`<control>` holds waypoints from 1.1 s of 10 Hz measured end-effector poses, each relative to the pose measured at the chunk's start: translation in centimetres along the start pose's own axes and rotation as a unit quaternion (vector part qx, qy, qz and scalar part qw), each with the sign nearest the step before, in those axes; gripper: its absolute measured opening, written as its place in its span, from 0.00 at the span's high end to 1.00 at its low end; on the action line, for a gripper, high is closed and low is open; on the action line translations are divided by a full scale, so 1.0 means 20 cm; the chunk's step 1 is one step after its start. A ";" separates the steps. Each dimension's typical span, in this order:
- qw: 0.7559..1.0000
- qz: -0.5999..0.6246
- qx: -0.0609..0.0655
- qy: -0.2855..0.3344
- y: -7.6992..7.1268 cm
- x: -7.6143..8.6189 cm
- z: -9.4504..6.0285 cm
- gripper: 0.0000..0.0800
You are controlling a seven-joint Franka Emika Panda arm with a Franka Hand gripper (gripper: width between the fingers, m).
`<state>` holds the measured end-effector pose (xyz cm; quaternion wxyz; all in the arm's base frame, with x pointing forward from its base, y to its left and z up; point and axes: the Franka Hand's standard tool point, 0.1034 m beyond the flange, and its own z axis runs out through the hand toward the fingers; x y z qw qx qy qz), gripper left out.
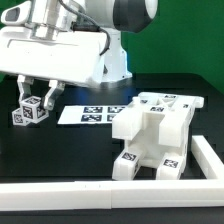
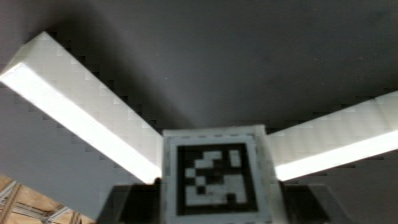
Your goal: Assemble chair
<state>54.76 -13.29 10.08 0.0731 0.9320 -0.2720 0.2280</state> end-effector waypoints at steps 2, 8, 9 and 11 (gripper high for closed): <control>0.998 0.059 -0.018 -0.008 0.17 -0.08 0.09 0.64; 0.995 0.094 -0.008 -0.005 0.13 -0.18 0.18 0.64; 0.995 0.099 -0.010 -0.005 0.15 -0.18 0.18 0.64; 0.986 0.165 -0.012 -0.017 0.19 -0.27 0.22 0.64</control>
Offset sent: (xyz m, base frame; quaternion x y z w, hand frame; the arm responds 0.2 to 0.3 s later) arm 0.0016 0.0125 -0.0425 -0.0041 0.0328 0.0957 0.9949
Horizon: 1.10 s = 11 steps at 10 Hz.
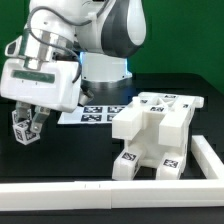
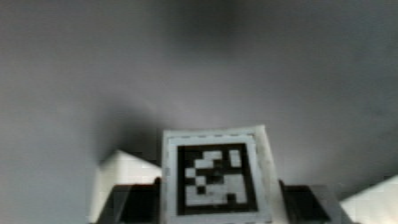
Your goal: Assemble chair
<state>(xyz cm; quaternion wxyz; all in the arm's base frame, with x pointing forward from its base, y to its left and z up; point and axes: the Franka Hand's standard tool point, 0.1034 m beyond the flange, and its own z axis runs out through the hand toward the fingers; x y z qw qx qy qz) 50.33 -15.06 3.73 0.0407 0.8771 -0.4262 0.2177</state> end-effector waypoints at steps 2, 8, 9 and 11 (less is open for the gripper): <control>0.999 0.032 0.005 -0.003 -0.01 -0.06 0.04 0.64; 0.999 0.038 0.011 -0.025 -0.07 -0.16 0.07 0.40; 0.999 0.037 0.011 -0.025 -0.07 -0.16 0.07 0.40; 0.999 0.036 0.011 -0.025 -0.07 -0.16 0.07 0.20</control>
Offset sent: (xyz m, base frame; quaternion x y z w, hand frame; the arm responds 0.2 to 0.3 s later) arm 0.0128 0.0313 -0.0098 0.0089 -0.0035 0.0658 0.9978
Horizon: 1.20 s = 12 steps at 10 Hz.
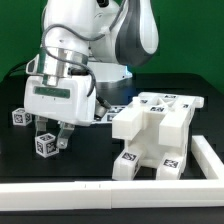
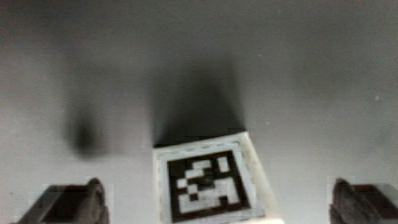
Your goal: Assemble chair
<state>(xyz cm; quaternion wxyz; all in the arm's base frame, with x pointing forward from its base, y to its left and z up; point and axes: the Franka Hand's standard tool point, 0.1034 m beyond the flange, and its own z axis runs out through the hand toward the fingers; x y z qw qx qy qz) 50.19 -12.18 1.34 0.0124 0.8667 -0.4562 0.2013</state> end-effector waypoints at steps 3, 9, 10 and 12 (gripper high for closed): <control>0.994 -0.095 0.012 -0.055 -0.06 0.03 -0.09 0.19; 0.942 -0.326 0.034 -0.075 -0.05 0.09 -0.14 0.19; 0.924 -0.372 0.037 -0.074 -0.06 0.09 -0.13 0.19; 0.833 -0.544 0.054 -0.081 -0.09 0.05 -0.11 0.19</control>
Offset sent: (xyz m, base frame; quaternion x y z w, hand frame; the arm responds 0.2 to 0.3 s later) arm 0.0069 0.0046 0.0355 0.0303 -0.1091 -0.2098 0.9712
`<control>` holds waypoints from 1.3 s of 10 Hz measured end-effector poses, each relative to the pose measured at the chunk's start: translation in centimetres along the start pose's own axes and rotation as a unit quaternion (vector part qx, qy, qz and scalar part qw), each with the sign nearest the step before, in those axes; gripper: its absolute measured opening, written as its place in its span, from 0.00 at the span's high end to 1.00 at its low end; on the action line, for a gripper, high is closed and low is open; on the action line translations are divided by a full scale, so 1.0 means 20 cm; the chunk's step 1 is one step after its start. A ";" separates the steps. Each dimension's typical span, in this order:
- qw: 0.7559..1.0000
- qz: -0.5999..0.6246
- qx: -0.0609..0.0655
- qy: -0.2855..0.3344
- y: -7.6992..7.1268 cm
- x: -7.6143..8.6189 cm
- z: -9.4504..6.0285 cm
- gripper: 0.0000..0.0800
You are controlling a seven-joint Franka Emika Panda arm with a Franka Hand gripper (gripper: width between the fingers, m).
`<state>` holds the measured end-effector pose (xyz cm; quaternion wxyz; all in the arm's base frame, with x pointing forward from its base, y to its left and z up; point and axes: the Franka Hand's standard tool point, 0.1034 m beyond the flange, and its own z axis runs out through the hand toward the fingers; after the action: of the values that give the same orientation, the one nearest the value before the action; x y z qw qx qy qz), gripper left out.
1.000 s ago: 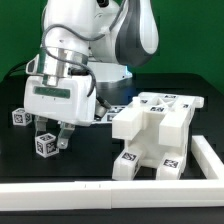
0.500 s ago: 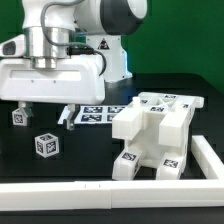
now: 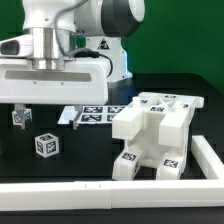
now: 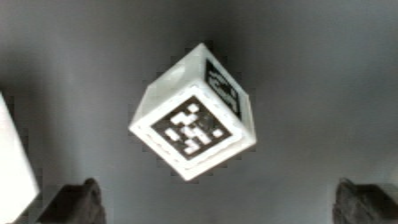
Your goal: Assemble chair
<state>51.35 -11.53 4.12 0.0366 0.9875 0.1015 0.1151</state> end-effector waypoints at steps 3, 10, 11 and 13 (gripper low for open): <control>0.994 -0.107 0.022 -0.019 -0.01 0.03 0.01 0.19; 0.974 -0.208 0.051 -0.066 -0.05 -0.02 0.15 0.19; 0.975 -0.208 0.050 -0.067 -0.03 -0.03 0.15 0.19; 0.974 -0.216 0.041 -0.062 0.05 -0.06 0.16 0.19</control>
Offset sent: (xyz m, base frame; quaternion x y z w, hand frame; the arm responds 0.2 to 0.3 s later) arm 0.0000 0.0000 0.0000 0.0000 0.0000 -0.1938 0.9810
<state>51.16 -13.01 0.82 0.0267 0.9481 0.3145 0.0384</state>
